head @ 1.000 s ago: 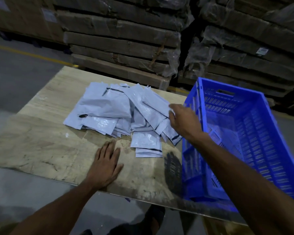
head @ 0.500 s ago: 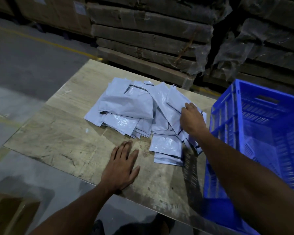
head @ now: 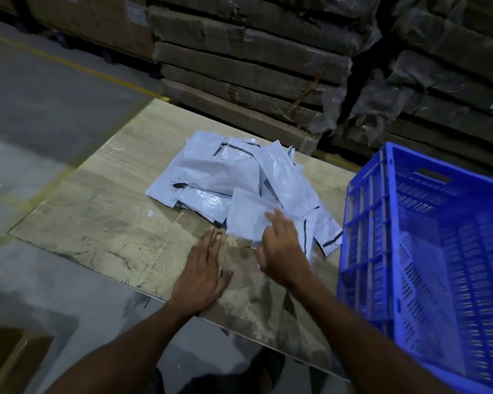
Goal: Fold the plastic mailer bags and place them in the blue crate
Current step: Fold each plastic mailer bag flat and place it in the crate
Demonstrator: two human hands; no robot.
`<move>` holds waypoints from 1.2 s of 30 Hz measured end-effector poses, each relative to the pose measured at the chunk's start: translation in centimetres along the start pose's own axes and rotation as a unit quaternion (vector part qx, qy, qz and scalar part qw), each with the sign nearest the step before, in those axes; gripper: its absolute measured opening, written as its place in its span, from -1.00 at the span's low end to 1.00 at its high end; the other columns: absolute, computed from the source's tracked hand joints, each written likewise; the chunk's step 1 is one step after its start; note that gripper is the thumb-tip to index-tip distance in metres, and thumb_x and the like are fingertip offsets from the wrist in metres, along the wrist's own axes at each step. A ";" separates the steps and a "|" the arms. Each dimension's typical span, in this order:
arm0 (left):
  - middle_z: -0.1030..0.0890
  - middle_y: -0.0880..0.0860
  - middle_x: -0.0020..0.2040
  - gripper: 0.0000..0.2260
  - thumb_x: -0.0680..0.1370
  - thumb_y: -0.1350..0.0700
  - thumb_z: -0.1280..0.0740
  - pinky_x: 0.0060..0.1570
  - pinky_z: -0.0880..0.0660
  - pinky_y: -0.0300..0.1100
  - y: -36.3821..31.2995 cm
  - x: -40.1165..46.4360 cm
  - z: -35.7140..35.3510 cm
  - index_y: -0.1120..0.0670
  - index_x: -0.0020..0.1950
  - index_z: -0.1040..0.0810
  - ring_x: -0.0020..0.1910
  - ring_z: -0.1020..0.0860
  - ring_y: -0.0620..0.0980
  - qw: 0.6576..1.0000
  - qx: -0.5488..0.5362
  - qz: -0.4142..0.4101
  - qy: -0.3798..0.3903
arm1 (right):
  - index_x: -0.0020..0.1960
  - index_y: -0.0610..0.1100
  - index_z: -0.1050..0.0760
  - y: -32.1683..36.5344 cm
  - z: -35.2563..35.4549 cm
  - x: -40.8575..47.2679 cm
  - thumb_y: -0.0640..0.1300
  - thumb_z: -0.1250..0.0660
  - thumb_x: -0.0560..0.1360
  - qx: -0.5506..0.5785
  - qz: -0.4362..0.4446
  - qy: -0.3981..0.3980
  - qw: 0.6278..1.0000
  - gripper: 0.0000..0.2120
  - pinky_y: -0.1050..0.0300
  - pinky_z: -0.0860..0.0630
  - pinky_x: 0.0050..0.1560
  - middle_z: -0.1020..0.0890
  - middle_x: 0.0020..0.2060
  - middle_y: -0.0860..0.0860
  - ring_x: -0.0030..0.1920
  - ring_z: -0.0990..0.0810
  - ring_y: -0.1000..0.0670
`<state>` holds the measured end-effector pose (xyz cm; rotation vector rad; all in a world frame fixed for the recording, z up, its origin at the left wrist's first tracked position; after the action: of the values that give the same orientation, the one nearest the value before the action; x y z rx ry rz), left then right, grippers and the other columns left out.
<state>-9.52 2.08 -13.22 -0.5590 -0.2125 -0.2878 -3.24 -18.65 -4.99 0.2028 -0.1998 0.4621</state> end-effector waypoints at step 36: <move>-0.60 0.13 0.38 -0.54 0.63 0.05 -0.10 0.40 -0.46 0.05 -1.7 -2.0 -0.3 0.19 0.43 -0.55 0.40 -0.54 0.12 0.977 0.084 -0.140 0.139 | 0.62 -0.08 -0.13 7.5 -7.8 -10.8 -0.03 0.05 0.70 0.067 -0.127 0.082 0.986 -0.51 -0.15 -0.04 0.54 -0.10 0.61 0.04 0.62 -0.03 -0.06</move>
<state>-11.88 0.96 -13.14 -0.3161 -0.0424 -0.6105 -15.03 -14.73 -13.96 0.3159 0.0185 0.2367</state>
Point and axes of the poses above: each hand's wrist, its own x-axis towards the middle knuckle, its own z-axis out of the back of the hand, y = z × x, the point moved 1 cm from there along x, towards the middle knuckle
